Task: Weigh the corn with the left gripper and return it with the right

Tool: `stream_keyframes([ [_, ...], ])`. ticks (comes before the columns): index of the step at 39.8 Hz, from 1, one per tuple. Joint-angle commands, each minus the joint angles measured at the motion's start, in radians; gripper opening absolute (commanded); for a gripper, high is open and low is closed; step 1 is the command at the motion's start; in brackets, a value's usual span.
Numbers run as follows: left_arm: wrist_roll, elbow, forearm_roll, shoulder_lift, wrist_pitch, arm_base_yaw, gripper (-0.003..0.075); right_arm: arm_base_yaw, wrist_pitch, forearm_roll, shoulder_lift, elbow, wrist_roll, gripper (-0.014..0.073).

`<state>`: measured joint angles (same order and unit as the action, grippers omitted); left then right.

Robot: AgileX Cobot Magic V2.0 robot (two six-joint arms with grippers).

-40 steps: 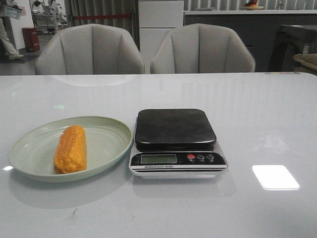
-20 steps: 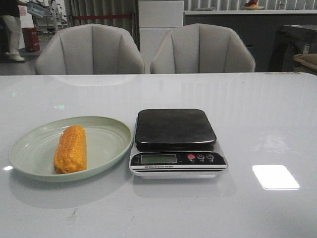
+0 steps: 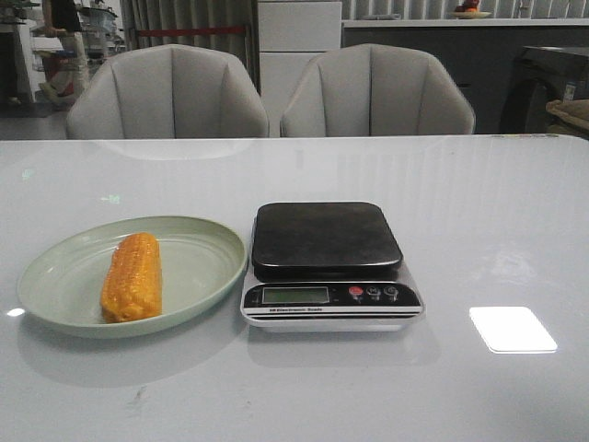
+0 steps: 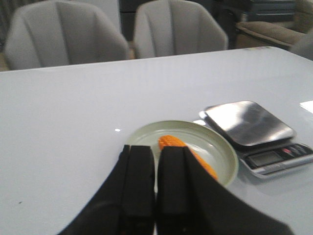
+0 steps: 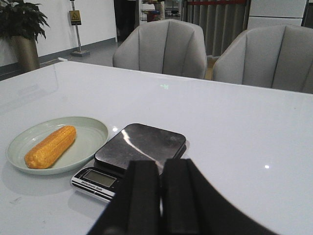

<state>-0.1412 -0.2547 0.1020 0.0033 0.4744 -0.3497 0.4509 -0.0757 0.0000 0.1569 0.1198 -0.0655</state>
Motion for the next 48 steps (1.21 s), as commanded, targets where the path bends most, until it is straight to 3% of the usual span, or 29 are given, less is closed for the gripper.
stream_keyframes([
  [1, -0.001, 0.056, 0.006, 0.013, -0.218, 0.116, 0.0113, -0.006, 0.076, -0.015, 0.008, 0.030, 0.009, 0.0173],
  [7, -0.001, 0.203, 0.006, -0.007, -0.437, 0.255, 0.0113, -0.006, 0.076, -0.015, 0.008, 0.030, 0.009, 0.0173],
  [12, -0.001, 0.295, 0.006, -0.029, -0.529, 0.307, 0.0113, -0.006, 0.076, -0.015, 0.008, 0.030, 0.009, 0.0173],
  [17, -0.001, 0.293, 0.006, -0.032, -0.457, 0.332, 0.0113, -0.006, 0.076, -0.015, 0.008, 0.030, 0.009, 0.0173],
  [48, -0.001, 0.293, 0.006, -0.032, -0.457, 0.337, 0.0113, -0.006, 0.076, -0.015, 0.008, 0.030, 0.009, 0.0173],
])
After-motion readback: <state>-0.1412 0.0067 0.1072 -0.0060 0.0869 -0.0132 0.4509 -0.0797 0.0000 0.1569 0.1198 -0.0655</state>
